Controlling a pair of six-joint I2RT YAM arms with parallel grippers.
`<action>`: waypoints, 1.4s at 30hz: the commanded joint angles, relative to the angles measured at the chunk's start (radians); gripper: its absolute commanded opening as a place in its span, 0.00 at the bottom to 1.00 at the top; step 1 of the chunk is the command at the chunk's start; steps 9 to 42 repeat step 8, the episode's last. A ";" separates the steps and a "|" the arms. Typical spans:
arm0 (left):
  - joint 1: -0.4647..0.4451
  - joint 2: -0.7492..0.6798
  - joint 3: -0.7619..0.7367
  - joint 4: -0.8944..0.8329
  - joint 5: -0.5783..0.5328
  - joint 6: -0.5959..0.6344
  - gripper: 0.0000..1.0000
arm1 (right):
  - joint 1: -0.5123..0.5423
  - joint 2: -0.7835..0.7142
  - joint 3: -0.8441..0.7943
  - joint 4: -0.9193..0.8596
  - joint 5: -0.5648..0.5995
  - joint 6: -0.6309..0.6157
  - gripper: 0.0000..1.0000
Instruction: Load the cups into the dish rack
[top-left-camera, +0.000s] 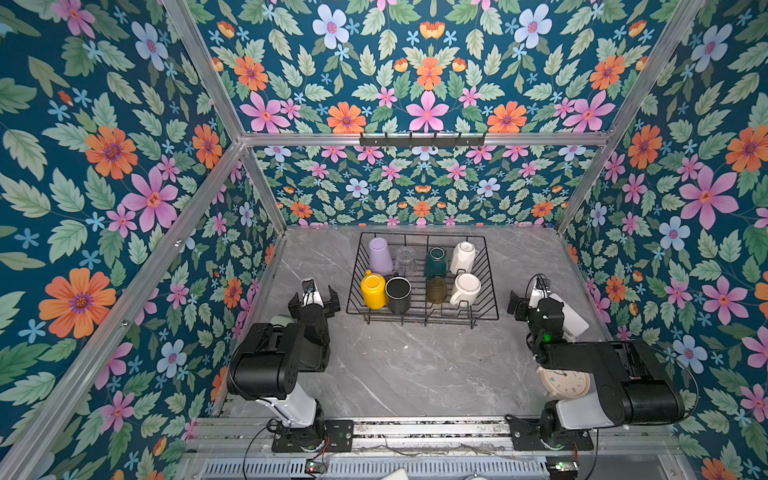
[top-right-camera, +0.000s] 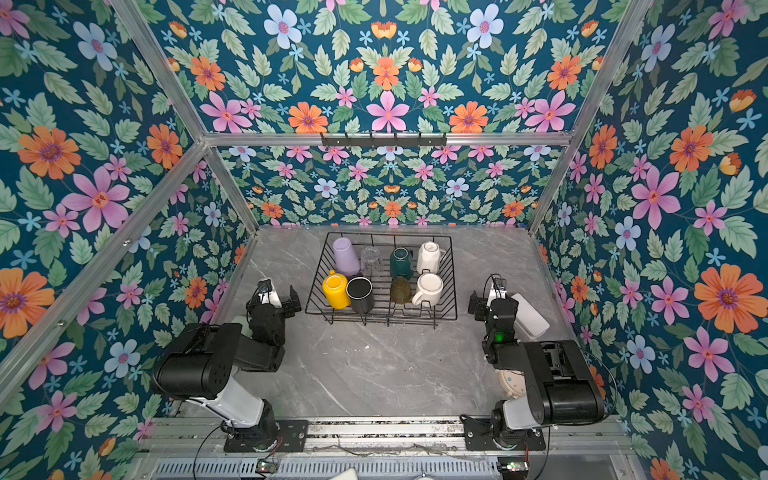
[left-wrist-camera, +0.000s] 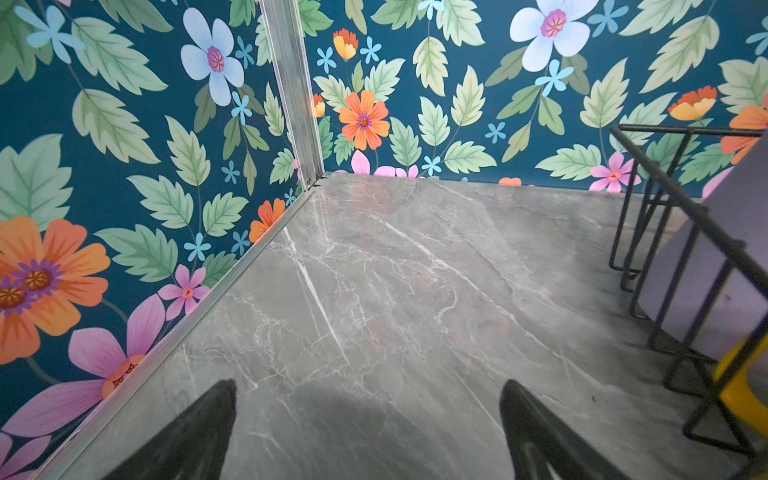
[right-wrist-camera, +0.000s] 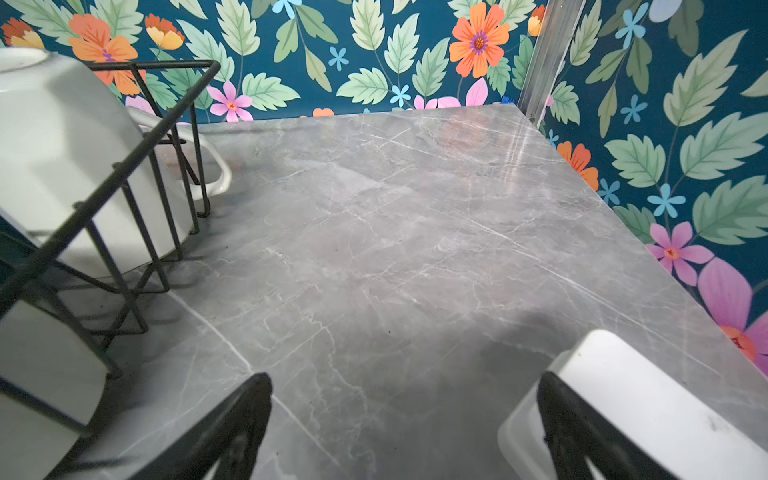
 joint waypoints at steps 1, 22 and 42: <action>0.001 0.001 0.003 0.022 0.007 -0.008 1.00 | 0.001 0.001 0.003 0.023 0.002 0.011 0.99; 0.013 -0.003 0.000 0.021 0.030 -0.012 1.00 | 0.000 -0.004 0.005 0.014 -0.001 0.013 0.99; 0.013 -0.003 0.000 0.021 0.030 -0.012 1.00 | 0.000 -0.004 0.005 0.014 -0.001 0.013 0.99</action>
